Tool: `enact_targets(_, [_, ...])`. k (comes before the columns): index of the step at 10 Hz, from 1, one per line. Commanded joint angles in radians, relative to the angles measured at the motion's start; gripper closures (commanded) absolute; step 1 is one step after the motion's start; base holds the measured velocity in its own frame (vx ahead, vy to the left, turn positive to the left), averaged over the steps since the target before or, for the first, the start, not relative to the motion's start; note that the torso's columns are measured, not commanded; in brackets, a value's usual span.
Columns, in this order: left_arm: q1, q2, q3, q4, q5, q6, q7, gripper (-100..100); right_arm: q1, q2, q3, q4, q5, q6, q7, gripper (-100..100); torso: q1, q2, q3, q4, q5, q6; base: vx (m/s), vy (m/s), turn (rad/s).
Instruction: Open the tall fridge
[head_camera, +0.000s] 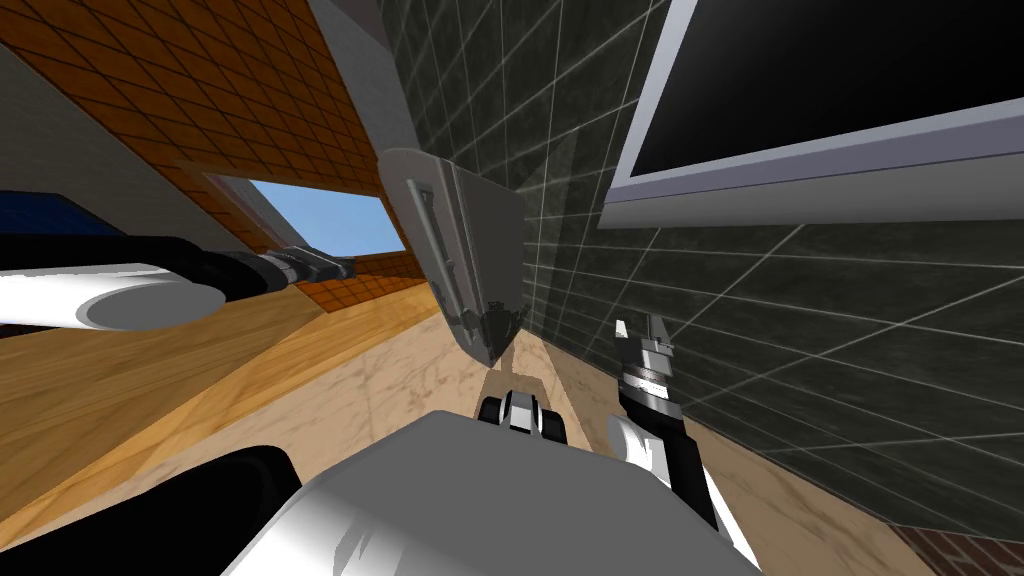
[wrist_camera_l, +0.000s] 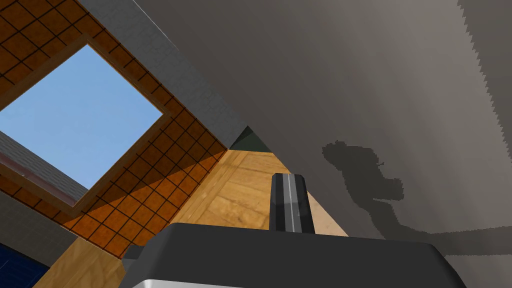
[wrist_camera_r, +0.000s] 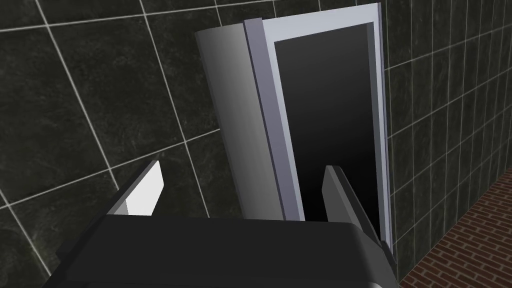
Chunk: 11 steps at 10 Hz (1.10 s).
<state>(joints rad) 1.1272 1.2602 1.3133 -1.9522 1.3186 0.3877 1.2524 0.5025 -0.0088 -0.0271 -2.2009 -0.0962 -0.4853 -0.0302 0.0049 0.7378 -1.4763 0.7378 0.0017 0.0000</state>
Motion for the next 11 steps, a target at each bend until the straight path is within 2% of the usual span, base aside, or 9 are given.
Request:
enact_targets(1, [0.007,0.019,-0.007,-0.052,-0.014,-0.017,0.038,100,0.0,0.0,0.0,0.0,0.0,0.0,0.0,0,-0.006,-0.001,0.0,0.0,-0.001,0.0,-0.181,0.217,0.014])
enact_targets(2, [0.005,0.002,-0.004,-0.048,-0.019,-0.009,0.033,100,0.0,0.0,0.0,0.0,0.0,0.0,0.0,0,-0.008,0.0,0.0,0.0,-0.003,0.0,-0.091,0.109,-0.007])
enact_targets(3, [0.011,0.013,0.024,-0.047,-0.012,0.002,0.044,-100,0.0,0.0,0.0,0.0,0.0,0.0,0.0,0,-0.013,-0.004,-0.002,-0.001,-0.004,0.0,0.071,-0.053,0.013])
enact_targets(4, [0.012,0.015,0.03,-0.047,-0.011,0.004,0.047,-100,0.001,0.001,0.001,0.0,0.0,0.0,0.0,0,-0.018,-0.011,-0.006,-0.003,-0.006,0.0,0.146,-0.119,0.023])
enact_targets(8, [0.022,0.036,0.086,-0.037,0.0,0.029,0.068,-100,0.001,0.001,0.001,0.0,0.0,0.0,0.0,0,-0.003,0.001,0.001,0.001,-0.001,0.0,0.139,-0.165,0.011])
enact_targets(11, [0.029,0.052,0.13,-0.03,0.008,0.048,0.085,-100,0.001,0.001,0.001,0.0,0.0,0.0,0.0,0,-0.003,0.001,0.001,0.0,-0.001,0.0,0.14,-0.135,0.013])
